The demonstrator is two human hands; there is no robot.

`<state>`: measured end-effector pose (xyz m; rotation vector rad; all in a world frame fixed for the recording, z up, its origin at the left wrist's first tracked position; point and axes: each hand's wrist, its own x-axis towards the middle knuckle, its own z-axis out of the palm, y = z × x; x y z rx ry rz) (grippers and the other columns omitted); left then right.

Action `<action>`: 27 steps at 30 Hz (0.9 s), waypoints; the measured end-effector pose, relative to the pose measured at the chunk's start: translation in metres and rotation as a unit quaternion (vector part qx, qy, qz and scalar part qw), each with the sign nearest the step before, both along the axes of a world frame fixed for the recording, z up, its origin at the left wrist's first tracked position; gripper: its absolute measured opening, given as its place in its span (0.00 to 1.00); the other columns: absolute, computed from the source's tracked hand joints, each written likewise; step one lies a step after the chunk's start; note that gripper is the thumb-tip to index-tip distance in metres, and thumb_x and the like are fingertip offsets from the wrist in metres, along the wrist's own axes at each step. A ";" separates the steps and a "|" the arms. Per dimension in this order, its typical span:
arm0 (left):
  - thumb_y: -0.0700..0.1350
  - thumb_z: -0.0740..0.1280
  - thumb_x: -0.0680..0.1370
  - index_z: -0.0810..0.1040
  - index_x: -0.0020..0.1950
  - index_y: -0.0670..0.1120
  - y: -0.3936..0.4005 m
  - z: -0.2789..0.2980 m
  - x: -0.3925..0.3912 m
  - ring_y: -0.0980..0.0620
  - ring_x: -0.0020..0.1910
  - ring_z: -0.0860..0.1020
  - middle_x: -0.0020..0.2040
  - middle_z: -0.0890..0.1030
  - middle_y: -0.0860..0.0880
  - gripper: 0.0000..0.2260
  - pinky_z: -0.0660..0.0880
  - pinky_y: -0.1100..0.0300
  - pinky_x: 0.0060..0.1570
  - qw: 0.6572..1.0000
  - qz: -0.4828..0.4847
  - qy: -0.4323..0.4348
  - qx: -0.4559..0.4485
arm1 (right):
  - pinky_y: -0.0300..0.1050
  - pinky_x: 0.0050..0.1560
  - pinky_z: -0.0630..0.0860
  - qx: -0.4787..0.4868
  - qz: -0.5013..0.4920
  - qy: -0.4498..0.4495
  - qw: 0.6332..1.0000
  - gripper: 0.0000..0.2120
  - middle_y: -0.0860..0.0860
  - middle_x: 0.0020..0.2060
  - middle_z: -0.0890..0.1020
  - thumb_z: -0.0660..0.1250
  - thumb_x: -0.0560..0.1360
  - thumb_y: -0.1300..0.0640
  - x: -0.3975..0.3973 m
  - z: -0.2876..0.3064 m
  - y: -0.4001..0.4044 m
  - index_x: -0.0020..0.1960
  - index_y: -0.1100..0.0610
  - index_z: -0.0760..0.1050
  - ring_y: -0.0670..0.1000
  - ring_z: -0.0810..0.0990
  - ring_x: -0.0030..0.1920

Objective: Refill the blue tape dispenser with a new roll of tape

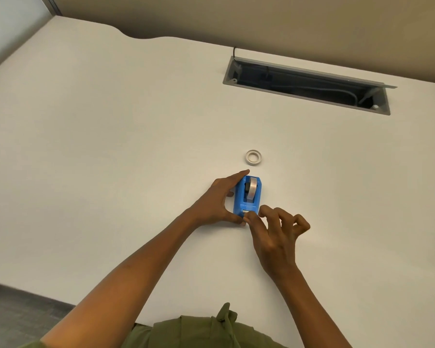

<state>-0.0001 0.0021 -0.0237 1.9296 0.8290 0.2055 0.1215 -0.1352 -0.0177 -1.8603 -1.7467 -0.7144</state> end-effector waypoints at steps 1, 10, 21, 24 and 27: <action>0.54 0.78 0.61 0.48 0.63 0.77 0.000 0.001 0.000 0.71 0.58 0.64 0.58 0.56 0.81 0.46 0.62 0.84 0.48 1.000 0.000 0.002 -0.001 | 0.50 0.45 0.57 0.003 0.000 -0.006 1.000 0.06 0.50 0.50 0.71 0.72 0.70 0.63 0.000 -0.001 0.000 0.43 0.54 0.82 0.52 0.70 0.49; 0.53 0.79 0.60 0.50 0.65 0.75 0.000 0.001 0.001 0.66 0.59 0.64 0.61 0.58 0.76 0.47 0.62 0.84 0.50 1.000 0.004 0.004 -0.006 | 0.51 0.47 0.60 -0.045 -0.008 0.094 0.995 0.05 0.54 0.51 0.76 0.74 0.69 0.61 0.001 -0.012 -0.013 0.44 0.56 0.83 0.54 0.71 0.49; 0.55 0.79 0.59 0.47 0.72 0.64 -0.003 -0.002 0.000 0.59 0.60 0.67 0.70 0.62 0.58 0.52 0.66 0.67 0.56 0.999 0.012 0.029 -0.030 | 0.32 0.48 0.73 -0.161 -0.019 0.440 0.883 0.18 0.52 0.50 0.78 0.72 0.70 0.61 0.021 0.007 -0.023 0.59 0.58 0.77 0.50 0.78 0.47; 0.52 0.79 0.61 0.48 0.74 0.58 -0.006 0.005 -0.002 0.57 0.63 0.66 0.73 0.61 0.55 0.51 0.64 0.63 0.59 0.998 0.014 0.051 -0.019 | 0.23 0.46 0.71 -0.173 -0.016 0.504 0.846 0.24 0.48 0.53 0.78 0.73 0.70 0.60 0.027 0.015 -0.012 0.64 0.56 0.73 0.44 0.77 0.48; 0.49 0.77 0.64 0.49 0.75 0.54 -0.005 0.013 -0.006 0.55 0.71 0.60 0.76 0.56 0.55 0.49 0.57 0.64 0.64 0.996 -0.005 0.083 0.031 | 0.23 0.46 0.71 -0.180 -0.018 0.533 0.826 0.24 0.46 0.56 0.77 0.73 0.70 0.59 0.032 0.022 -0.008 0.64 0.53 0.72 0.44 0.77 0.49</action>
